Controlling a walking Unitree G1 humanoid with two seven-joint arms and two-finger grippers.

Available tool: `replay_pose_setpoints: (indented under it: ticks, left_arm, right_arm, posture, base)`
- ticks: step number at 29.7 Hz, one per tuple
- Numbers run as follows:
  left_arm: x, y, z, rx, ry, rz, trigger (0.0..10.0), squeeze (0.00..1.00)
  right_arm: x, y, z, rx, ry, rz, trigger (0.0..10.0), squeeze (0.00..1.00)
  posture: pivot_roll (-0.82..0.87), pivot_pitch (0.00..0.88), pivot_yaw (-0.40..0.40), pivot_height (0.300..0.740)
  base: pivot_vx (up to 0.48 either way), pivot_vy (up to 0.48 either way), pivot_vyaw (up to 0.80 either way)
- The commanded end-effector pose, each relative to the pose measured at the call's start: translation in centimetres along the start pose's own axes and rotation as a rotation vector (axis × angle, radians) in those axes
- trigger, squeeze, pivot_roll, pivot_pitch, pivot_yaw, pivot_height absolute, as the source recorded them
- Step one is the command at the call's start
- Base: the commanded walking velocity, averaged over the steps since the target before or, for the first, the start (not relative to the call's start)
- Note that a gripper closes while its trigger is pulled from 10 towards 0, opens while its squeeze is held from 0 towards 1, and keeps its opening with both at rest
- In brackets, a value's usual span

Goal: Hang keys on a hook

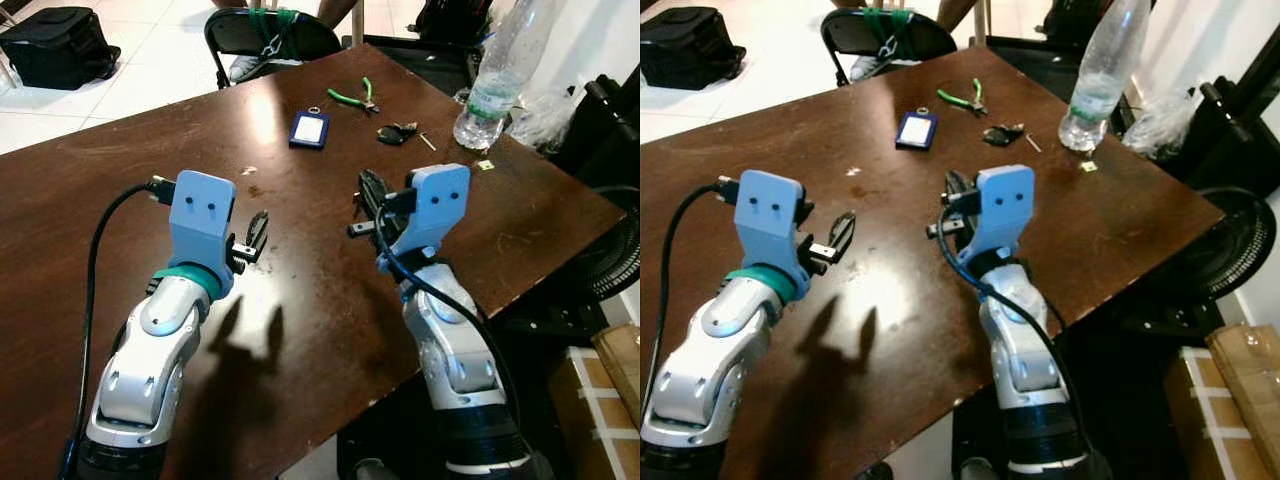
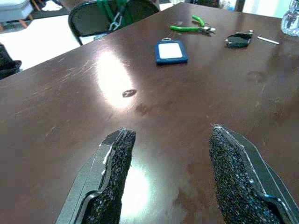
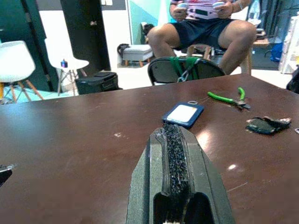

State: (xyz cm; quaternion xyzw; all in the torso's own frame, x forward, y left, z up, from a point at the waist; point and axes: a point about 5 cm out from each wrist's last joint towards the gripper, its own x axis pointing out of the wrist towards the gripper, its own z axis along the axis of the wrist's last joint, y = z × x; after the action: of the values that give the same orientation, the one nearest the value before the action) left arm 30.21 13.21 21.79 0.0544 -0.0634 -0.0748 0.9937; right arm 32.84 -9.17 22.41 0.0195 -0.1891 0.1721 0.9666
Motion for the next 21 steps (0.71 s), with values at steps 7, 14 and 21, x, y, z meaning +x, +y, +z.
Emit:
replay_pose_setpoints:
  ticks: [7,14,21]
  left_arm:
    - [-0.2,0.2,-0.82,0.007,0.021,0.018,10.0,0.0]
    - [0.06,0.36,-0.7,0.011,0.016,0.017,10.0,0.0]
    - [0.14,0.24,-0.65,0.009,0.012,0.018,10.0,0.0]
  right_arm:
    - [-0.28,0.14,-0.13,-0.006,0.007,0.007,10.0,0.0]
    - [-0.36,0.25,-0.27,-0.022,0.007,0.015,10.0,0.0]
    - [-0.26,0.3,-0.35,-0.04,0.014,0.034,10.0,0.0]
  posture:
    - [-0.05,0.096,0.088,0.74]
    - [-0.05,0.086,0.091,0.74]
    - [-0.05,0.085,0.087,0.74]
  base:
    - [-0.347,0.0,0.0]
    - [-0.353,0.0,0.0]
    - [-0.355,0.0,0.0]
